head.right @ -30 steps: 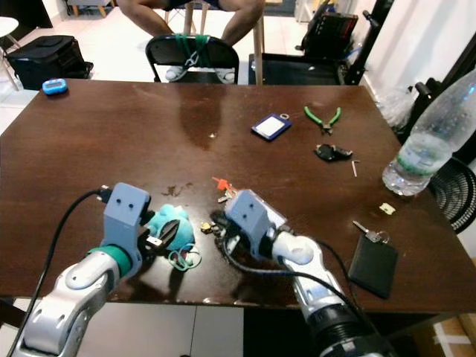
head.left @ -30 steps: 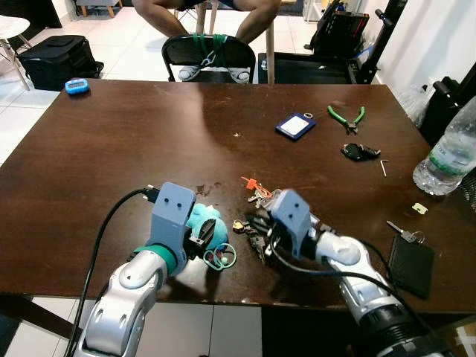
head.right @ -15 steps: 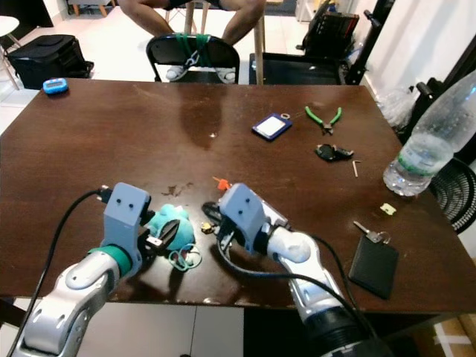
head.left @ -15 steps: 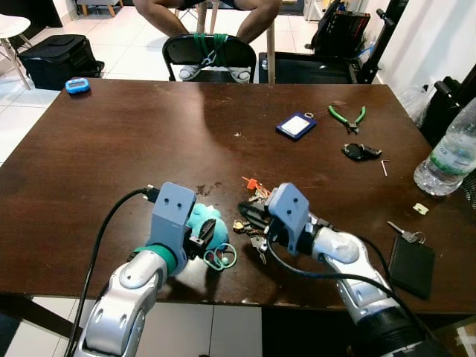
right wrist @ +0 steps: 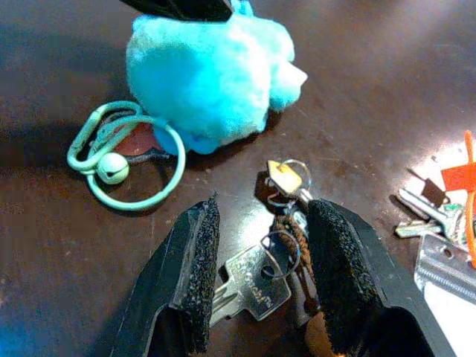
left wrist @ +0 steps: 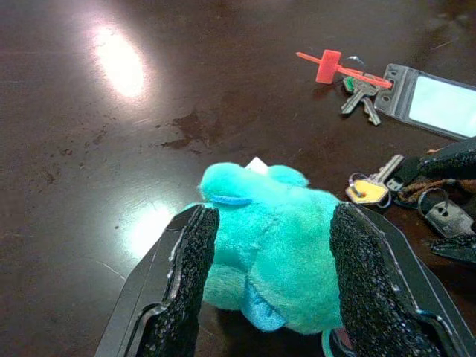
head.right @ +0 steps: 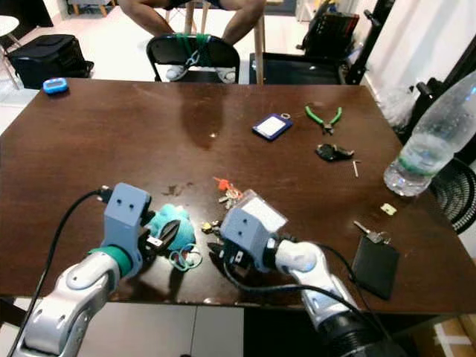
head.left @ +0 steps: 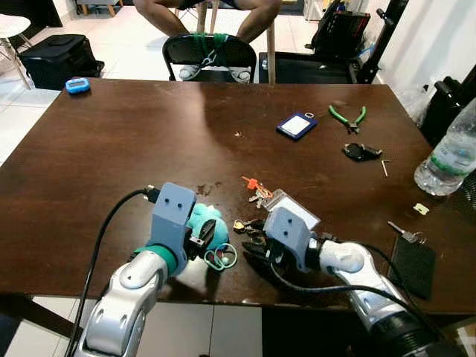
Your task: Hang keys on a hook
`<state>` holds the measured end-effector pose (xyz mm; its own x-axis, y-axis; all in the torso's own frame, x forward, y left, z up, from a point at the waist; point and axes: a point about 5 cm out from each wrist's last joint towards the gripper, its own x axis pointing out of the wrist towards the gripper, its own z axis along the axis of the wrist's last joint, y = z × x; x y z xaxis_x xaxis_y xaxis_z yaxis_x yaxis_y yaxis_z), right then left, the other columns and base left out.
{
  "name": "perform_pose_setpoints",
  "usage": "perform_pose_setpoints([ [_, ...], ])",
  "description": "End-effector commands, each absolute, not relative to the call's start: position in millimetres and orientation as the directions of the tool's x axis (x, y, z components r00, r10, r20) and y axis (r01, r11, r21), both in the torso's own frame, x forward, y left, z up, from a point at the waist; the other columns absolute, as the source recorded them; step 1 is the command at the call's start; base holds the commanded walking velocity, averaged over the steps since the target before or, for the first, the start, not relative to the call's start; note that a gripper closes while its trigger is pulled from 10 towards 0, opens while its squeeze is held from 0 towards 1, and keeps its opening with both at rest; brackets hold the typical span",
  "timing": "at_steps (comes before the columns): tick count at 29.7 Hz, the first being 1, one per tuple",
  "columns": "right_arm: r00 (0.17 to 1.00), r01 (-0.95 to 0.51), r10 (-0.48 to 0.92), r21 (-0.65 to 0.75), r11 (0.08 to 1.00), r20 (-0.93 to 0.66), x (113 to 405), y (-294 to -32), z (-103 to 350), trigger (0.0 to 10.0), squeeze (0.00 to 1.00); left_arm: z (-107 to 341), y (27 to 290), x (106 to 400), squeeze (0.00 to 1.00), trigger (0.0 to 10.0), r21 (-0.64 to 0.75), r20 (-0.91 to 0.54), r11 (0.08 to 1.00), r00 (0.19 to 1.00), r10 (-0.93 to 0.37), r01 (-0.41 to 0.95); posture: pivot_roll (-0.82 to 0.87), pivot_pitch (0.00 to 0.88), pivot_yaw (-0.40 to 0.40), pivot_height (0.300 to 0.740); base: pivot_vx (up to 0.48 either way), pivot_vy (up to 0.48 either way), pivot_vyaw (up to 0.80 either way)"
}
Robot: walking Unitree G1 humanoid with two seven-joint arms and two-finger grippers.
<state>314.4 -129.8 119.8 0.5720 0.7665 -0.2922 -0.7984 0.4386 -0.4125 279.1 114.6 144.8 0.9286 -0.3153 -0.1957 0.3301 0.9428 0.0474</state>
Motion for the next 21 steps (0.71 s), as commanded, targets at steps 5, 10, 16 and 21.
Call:
perform_pose_setpoints([
  [5, 0.589, -0.792, 0.752, -0.397, 0.463, -0.298, 317, -136, 119, 10.0, 0.00, 141, 113, 275, 0.00, 10.0, 0.038, -0.212, 0.942, 0.924, -0.318, 0.333, -0.06, 0.084, 0.101, 0.740, 0.000, 0.000, 0.00],
  [10, 0.584, -0.798, 0.748, -0.389, 0.460, -0.315, 316, -138, 114, 10.0, 0.00, 141, 113, 276, 0.00, 10.0, 0.037, -0.214, 0.941, 0.923, -0.321, 0.336, -0.07, 0.087, 0.103, 0.740, 0.000, 0.000, 0.00],
  [16, 0.564, -0.814, 0.753, -0.382, 0.437, -0.339, 315, -137, 110, 10.0, 0.00, 142, 112, 276, 0.00, 10.0, 0.037, -0.212, 0.941, 0.923, -0.322, 0.337, -0.06, 0.087, 0.104, 0.740, 0.000, 0.000, 0.00],
  [21, 0.563, -0.812, 0.741, -0.413, 0.412, -0.366, 315, -140, 108, 10.0, 0.00, 142, 113, 276, 0.00, 10.0, 0.037, -0.212, 0.942, 0.923, -0.320, 0.334, -0.06, 0.087, 0.104, 0.740, 0.000, 0.000, 0.00],
])
